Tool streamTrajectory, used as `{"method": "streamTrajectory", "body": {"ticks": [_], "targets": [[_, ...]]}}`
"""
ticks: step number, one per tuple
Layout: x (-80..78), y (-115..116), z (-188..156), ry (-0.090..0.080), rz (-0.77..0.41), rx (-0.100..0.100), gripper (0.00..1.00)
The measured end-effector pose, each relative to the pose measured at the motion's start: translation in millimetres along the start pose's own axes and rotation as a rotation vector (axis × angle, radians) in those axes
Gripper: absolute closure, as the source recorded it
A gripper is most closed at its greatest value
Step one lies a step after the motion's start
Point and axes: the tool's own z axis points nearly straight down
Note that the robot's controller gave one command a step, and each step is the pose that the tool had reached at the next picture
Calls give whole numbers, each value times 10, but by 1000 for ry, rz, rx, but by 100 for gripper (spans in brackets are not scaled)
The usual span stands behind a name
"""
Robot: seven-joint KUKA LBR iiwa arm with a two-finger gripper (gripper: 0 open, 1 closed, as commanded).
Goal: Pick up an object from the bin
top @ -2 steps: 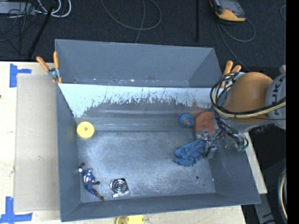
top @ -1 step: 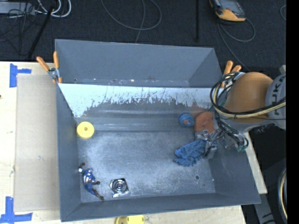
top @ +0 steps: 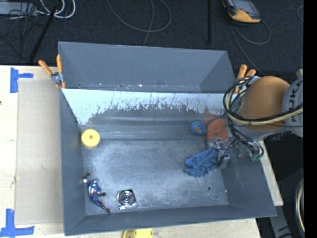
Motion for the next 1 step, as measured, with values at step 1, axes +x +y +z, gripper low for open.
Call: {"method": "streamTrajectory", "body": {"ticks": [1], "targets": [[16,6,-85,7,-1,-1,100]]}}
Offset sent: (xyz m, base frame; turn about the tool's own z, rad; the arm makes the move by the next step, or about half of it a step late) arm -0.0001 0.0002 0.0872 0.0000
